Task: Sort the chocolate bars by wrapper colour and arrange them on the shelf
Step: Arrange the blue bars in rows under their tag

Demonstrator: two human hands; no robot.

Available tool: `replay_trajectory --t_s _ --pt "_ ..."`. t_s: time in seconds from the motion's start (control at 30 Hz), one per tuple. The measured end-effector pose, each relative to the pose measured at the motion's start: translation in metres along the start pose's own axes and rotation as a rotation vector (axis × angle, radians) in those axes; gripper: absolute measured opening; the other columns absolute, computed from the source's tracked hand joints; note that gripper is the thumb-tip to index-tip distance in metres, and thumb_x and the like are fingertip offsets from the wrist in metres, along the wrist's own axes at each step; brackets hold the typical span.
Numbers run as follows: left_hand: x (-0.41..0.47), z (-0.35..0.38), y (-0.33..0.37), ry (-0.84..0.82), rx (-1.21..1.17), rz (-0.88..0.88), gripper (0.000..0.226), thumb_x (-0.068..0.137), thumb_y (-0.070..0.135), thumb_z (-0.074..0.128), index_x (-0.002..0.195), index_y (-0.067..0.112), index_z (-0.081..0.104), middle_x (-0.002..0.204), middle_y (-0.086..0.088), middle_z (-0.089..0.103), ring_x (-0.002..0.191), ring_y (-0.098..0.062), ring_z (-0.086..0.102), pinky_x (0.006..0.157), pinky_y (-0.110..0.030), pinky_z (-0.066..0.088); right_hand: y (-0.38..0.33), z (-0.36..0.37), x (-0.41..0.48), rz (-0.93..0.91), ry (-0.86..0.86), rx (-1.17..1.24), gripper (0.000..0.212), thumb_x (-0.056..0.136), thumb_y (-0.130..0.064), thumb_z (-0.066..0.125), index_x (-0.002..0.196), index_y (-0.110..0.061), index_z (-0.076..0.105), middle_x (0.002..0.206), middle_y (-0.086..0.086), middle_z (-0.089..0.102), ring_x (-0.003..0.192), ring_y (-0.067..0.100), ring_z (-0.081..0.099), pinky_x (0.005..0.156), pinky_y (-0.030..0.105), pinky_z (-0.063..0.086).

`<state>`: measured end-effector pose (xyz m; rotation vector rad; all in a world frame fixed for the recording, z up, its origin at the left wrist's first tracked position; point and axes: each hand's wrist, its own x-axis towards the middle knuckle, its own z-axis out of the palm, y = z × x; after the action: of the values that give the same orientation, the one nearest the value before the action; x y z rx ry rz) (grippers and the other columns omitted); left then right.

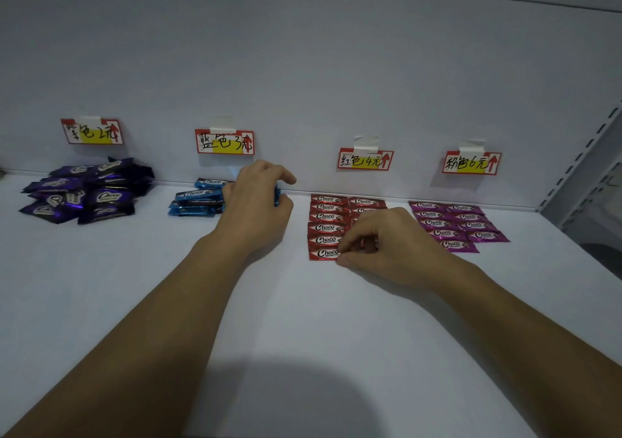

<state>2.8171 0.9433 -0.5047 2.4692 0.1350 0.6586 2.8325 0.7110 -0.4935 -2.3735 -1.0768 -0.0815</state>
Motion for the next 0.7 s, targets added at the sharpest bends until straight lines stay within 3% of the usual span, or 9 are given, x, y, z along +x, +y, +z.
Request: replay_trajectory --t_s 0.13,0.3,0.4,0.47,0.53,0.6,0.7 --pt "-0.005 -0.007 0.004 -0.01 0.005 0.059 0.029 0.094 0.017 0.063 0.118 0.034 0.06 0.132 0.008 0.053 0.126 -0.015 0.046 0.114 -0.048 0.033 -0.001 -0.001 0.001 0.03 0.139 0.024 0.009 0.08 -0.036 0.081 0.084 -0.028 0.079 0.079 -0.02 0.067 0.076 0.0 0.06 0.063 0.017 0.042" --pt "0.022 -0.07 -0.038 -0.387 0.411 0.123 0.074 0.087 0.028 0.066 0.152 0.027 0.031 0.154 0.001 0.034 0.141 -0.023 0.033 0.112 -0.053 0.027 0.0 -0.002 0.003 0.074 0.273 -0.056 0.01 0.088 -0.035 0.071 0.093 -0.028 0.077 0.085 -0.022 0.065 0.083 -0.003 0.06 0.067 0.014 0.038" --pt "0.033 -0.091 -0.073 -0.539 0.567 0.18 0.087 0.087 0.039 0.063 0.157 0.021 0.015 0.155 -0.005 0.026 0.141 -0.024 0.029 0.114 -0.048 0.028 0.001 0.004 0.005 0.117 0.273 -0.109 0.024 0.09 -0.042 0.067 0.109 -0.029 0.072 0.099 -0.02 0.064 0.093 -0.003 0.058 0.078 0.017 0.042" --pt "0.034 -0.084 -0.086 -0.589 0.485 0.223 0.087 0.085 0.044 0.058 0.157 0.018 0.016 0.149 -0.005 0.031 0.135 -0.022 0.037 0.111 -0.04 0.037 -0.006 0.009 0.012 0.119 0.209 -0.165 0.034 0.09 -0.042 0.069 0.121 -0.03 0.064 0.109 -0.016 0.062 0.099 0.002 0.055 0.086 0.018 0.041" --pt "0.033 -0.077 -0.096 -0.58 0.431 0.261 0.085 0.084 0.047 0.052 0.156 0.016 0.021 0.145 -0.005 0.035 0.13 -0.02 0.039 0.108 -0.038 0.042 -0.022 0.014 0.029 0.074 0.04 -0.219 0.051 0.09 -0.051 0.064 0.135 -0.031 0.052 0.123 -0.014 0.056 0.11 0.007 0.051 0.093 0.017 0.036" --pt "0.033 -0.07 -0.109 -0.519 0.408 0.328 0.084 0.078 0.052 0.041 0.152 0.013 0.03 0.141 -0.006 0.038 0.127 -0.019 0.039 0.106 -0.039 0.045 -0.045 0.022 0.057 0.061 -0.125 -0.266 0.066 0.09 -0.056 0.059 0.147 -0.032 0.037 0.139 -0.013 0.046 0.122 0.009 0.045 0.102 0.025 0.037" --pt "0.034 -0.065 -0.121 -0.448 0.342 0.372 0.082 0.073 0.051 0.035 0.145 0.012 0.041 0.133 -0.006 0.044 0.119 -0.019 0.04 0.101 -0.039 0.046 -0.071 0.044 0.11 -0.027 -0.167 -0.375 0.071 0.089 -0.048 0.06 0.149 -0.024 0.031 0.146 -0.004 0.041 0.125 0.017 0.044 0.104 0.04 0.043"
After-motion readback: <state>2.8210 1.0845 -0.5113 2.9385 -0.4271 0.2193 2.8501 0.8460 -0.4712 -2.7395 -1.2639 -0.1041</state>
